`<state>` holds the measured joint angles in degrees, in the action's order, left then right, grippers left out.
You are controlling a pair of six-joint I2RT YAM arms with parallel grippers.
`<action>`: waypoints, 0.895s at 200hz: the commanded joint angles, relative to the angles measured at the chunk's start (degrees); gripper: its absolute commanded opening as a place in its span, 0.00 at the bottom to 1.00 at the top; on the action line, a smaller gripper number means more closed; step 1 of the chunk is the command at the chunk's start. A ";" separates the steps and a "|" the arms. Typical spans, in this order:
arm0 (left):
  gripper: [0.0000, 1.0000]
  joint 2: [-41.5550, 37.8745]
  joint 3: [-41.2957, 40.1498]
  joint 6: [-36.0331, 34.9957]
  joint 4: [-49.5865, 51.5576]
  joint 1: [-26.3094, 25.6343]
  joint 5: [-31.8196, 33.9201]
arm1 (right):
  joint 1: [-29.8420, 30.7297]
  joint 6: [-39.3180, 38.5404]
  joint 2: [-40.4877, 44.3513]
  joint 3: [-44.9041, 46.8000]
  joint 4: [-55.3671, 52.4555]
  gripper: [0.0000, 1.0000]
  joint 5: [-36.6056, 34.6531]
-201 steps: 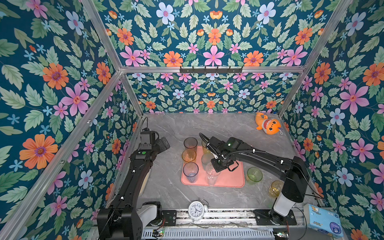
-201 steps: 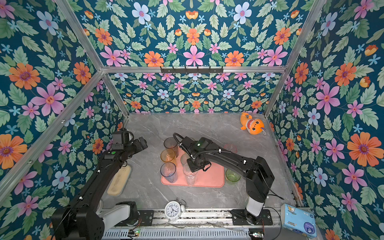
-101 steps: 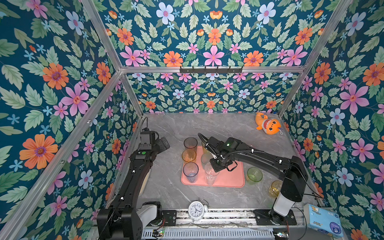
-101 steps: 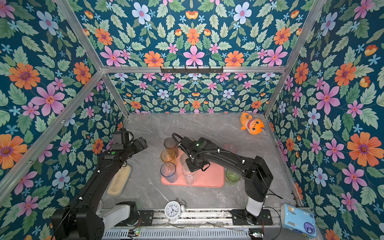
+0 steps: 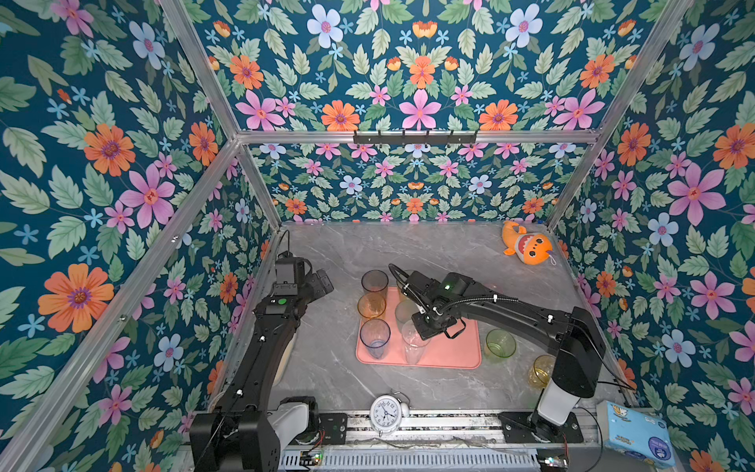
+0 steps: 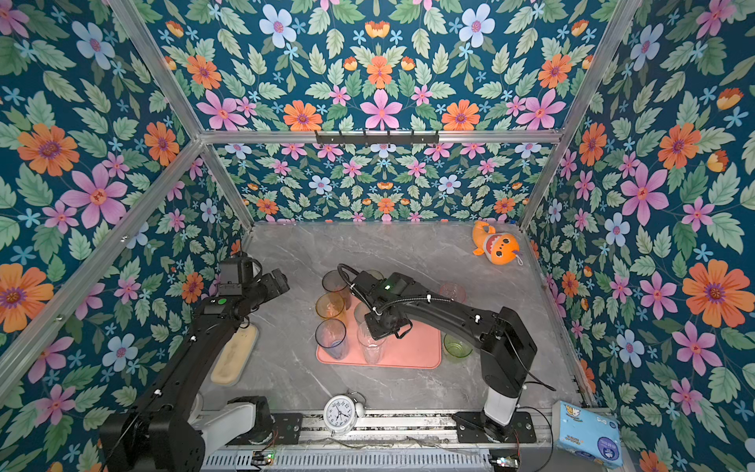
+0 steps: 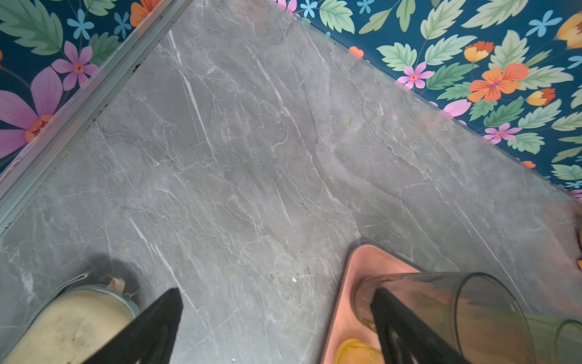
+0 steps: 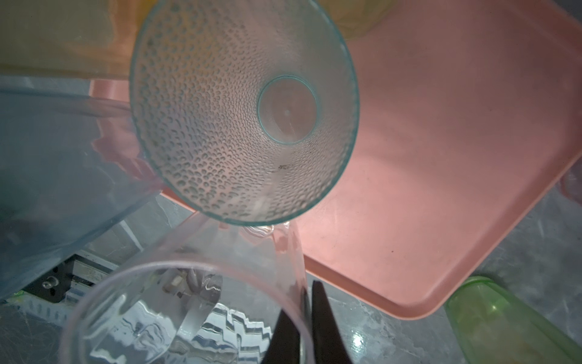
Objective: Place the glasses into the tray
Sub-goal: Place the glass on the tray.
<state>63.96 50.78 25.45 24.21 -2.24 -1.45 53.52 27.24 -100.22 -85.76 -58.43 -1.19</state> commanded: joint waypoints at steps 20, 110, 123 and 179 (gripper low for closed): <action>0.97 -0.42 -0.57 -0.14 0.23 0.05 0.57 | 0.10 1.44 0.12 0.24 0.23 0.05 0.22; 0.97 -0.42 -0.87 -0.22 0.14 0.12 0.75 | 0.10 1.85 0.43 0.28 0.38 0.20 1.08; 0.97 -0.42 -0.95 -0.23 0.14 0.06 0.83 | 0.10 1.94 0.41 0.24 0.32 0.21 1.24; 0.97 -0.42 -0.95 -0.27 0.14 0.13 0.75 | 0.10 1.85 2.37 -0.03 0.40 0.28 1.87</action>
<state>63.72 50.00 25.43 24.25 -2.20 -1.21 53.56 28.56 -98.83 -85.54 -57.39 0.03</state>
